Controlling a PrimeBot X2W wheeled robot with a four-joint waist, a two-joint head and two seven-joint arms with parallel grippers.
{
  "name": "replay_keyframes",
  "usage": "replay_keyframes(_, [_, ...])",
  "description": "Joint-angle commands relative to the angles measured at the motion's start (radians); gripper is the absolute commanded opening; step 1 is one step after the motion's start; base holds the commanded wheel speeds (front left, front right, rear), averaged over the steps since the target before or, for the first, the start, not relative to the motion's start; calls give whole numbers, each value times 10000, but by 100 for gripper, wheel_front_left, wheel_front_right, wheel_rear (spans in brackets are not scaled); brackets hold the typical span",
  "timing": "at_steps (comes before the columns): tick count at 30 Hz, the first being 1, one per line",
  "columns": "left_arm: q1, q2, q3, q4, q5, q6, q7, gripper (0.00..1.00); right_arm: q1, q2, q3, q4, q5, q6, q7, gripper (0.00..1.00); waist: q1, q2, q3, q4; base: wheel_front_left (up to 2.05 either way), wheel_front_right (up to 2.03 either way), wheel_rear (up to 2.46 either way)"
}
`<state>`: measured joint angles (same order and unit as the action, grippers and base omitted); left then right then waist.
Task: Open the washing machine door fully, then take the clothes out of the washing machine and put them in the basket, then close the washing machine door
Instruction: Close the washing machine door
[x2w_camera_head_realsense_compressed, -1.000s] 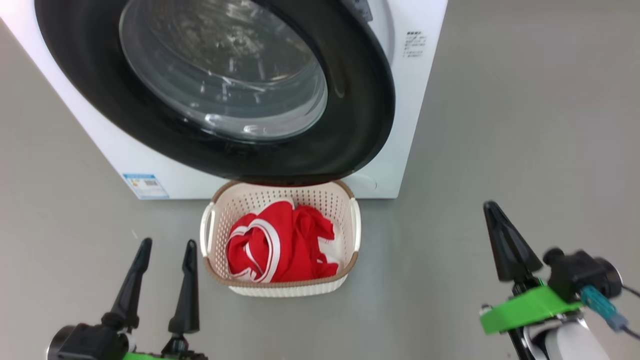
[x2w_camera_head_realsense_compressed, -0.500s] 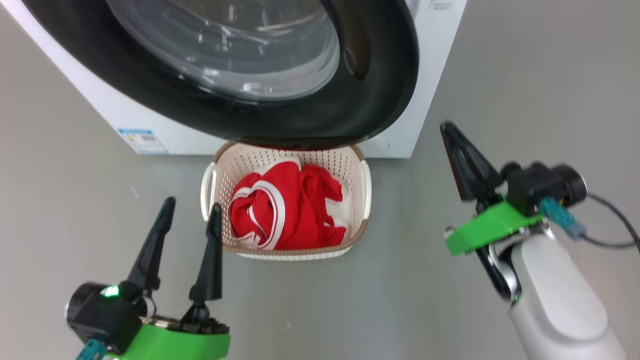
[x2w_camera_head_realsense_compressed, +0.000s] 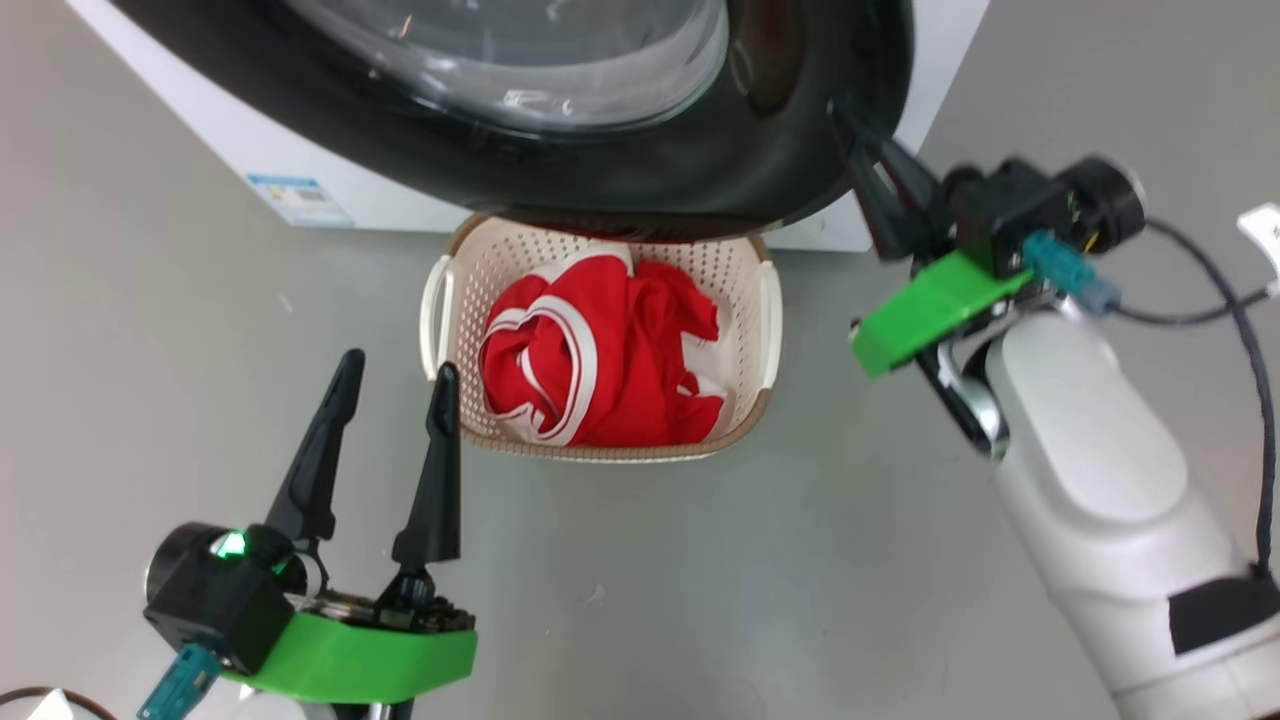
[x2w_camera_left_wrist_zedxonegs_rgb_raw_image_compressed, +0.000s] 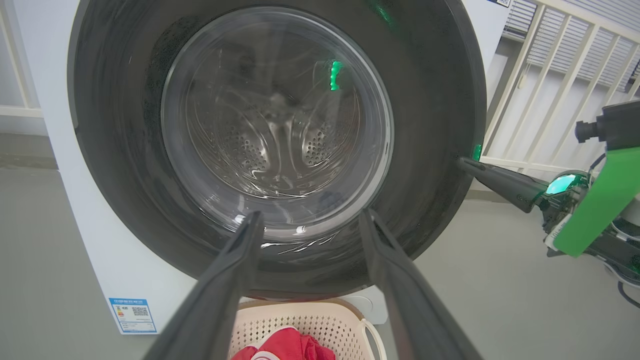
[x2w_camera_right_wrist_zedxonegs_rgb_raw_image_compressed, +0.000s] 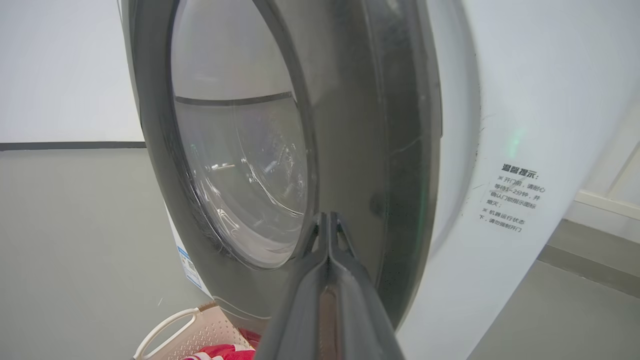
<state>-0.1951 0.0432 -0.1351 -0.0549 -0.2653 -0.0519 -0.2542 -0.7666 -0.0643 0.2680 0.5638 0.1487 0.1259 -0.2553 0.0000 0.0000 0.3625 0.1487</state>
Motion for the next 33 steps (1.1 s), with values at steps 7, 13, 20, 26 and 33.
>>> replay_keyframes(7, [-392,70,201,-268,-6,28,-76,100,-1200,141,-212,460,-415,48,-65,0,0,0,623,373,0,0,0])
replay_keyframes(13, [-525,70,263,-347,53,-11,-76,100,-1839,141,-594,847,-504,48,-65,0,0,0,806,395,0,0,0])
replay_keyframes(20, [-581,70,434,-428,-179,37,-76,100,-2569,141,-641,1310,-339,48,-65,0,0,0,1049,299,0,0,0])
replay_keyframes(26, [-675,70,438,-481,-279,40,-76,100,-3296,141,-858,1799,-554,48,-65,0,0,0,1260,355,0,0,0])
replay_keyframes(33, [-740,70,386,-462,-330,28,-76,100,-3776,141,-1153,2231,-1021,48,-65,0,0,0,1384,505,0,0,0])
